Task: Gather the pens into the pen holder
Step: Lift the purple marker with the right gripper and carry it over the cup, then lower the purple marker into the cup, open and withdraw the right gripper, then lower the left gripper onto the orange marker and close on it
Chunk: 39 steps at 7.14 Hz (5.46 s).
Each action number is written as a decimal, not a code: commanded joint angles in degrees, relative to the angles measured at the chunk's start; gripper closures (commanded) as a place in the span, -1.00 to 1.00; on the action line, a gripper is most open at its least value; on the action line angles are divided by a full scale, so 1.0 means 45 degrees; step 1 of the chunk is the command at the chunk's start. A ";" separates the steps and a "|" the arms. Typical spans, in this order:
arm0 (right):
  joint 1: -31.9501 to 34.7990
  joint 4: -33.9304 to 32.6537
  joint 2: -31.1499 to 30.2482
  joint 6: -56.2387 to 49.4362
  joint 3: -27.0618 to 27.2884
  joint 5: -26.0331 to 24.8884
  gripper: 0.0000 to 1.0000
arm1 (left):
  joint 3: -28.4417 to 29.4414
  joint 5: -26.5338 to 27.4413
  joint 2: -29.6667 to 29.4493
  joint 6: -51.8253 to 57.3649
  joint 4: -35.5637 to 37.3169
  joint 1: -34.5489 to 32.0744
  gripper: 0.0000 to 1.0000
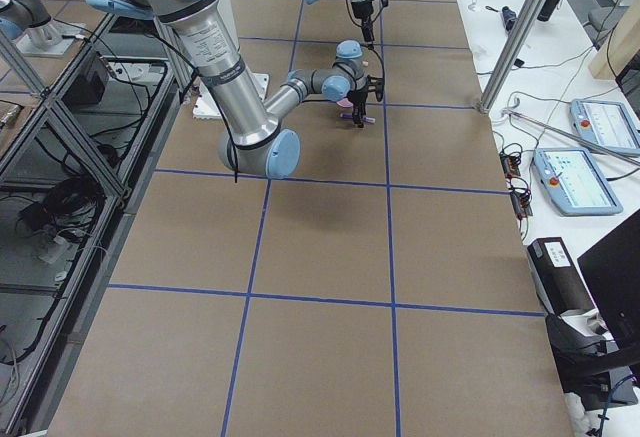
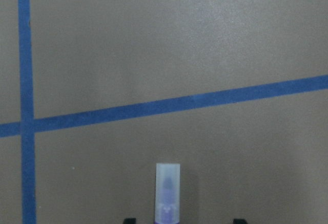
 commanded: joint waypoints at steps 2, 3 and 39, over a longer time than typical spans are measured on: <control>-0.0010 0.0022 0.0048 -0.0018 0.0016 -0.0008 0.99 | -0.0084 0.0000 0.0023 0.0000 0.0000 0.0000 -0.51; -0.0029 0.0041 0.0048 -0.0115 0.0016 -0.0008 1.00 | -0.0084 -0.0020 0.0023 0.0000 0.0000 0.0000 -0.51; 0.2862 0.2171 -0.5518 -0.2440 0.6090 -0.0008 -1.00 | 0.4016 -0.5743 -0.0601 0.7890 0.2304 -0.1056 -0.37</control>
